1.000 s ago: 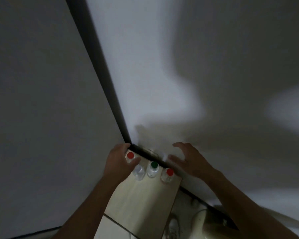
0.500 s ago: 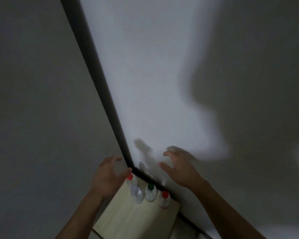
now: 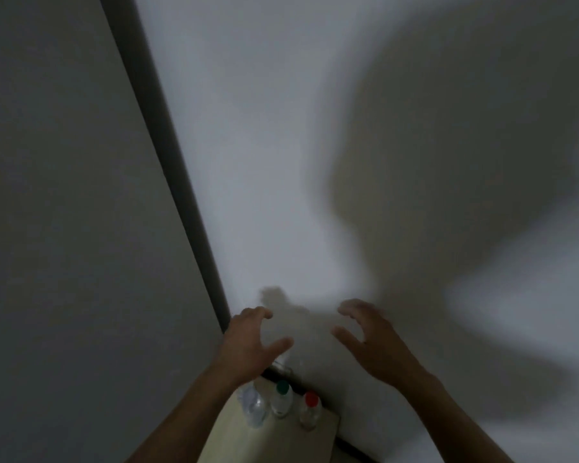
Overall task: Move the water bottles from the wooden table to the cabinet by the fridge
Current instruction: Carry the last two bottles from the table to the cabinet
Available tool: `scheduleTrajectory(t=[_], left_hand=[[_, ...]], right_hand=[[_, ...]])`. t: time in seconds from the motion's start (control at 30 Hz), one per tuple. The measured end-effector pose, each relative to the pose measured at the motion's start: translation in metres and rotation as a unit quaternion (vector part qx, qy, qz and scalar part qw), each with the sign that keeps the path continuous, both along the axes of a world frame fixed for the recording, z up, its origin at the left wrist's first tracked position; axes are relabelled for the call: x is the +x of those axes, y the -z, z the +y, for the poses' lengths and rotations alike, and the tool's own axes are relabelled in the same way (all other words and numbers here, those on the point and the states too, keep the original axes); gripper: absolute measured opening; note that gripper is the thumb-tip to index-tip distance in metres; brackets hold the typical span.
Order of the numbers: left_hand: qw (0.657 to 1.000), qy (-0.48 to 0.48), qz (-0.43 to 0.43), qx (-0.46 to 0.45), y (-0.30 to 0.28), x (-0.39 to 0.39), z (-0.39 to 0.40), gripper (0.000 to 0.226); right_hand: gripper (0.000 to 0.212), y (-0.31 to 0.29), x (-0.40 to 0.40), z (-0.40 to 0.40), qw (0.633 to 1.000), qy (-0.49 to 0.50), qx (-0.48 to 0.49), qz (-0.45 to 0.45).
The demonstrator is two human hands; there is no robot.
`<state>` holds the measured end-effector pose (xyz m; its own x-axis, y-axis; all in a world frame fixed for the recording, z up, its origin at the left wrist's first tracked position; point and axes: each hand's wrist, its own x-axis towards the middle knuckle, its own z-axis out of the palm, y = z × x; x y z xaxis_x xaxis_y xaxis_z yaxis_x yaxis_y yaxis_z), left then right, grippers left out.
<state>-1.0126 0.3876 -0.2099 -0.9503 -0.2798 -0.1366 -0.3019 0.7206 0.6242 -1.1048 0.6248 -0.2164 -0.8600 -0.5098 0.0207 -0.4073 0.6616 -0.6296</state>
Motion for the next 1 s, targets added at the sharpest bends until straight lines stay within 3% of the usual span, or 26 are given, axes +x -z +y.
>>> scheduleTrajectory(t=[0.2,0.33,0.5,0.67,0.8,1.0], left_hand=[[0.987,0.157,0.02,0.021,0.024,-0.014,0.007,0.067],[0.97,0.239,0.023,0.04,0.03,-0.007,0.015,0.07],[0.942,0.33,0.017,0.054,0.021,0.02,0.051,0.061],[0.91,0.408,0.047,0.062,-0.006,0.048,0.104,0.062],[0.875,0.478,0.057,0.044,-0.027,0.079,0.161,0.062],[0.829,0.554,0.078,0.01,-0.059,0.158,0.263,0.065]], right_hand=[[0.053,-0.034,0.07,0.022,0.985,0.16,0.067,0.019],[0.057,-0.051,0.135,0.03,0.967,0.242,0.076,0.008],[0.081,-0.068,0.217,0.056,0.939,0.334,0.085,0.001],[0.064,-0.083,0.287,0.099,0.899,0.425,0.101,0.02],[0.081,-0.097,0.347,0.135,0.877,0.471,0.085,0.045],[0.053,-0.111,0.461,0.203,0.831,0.55,0.051,0.069]])
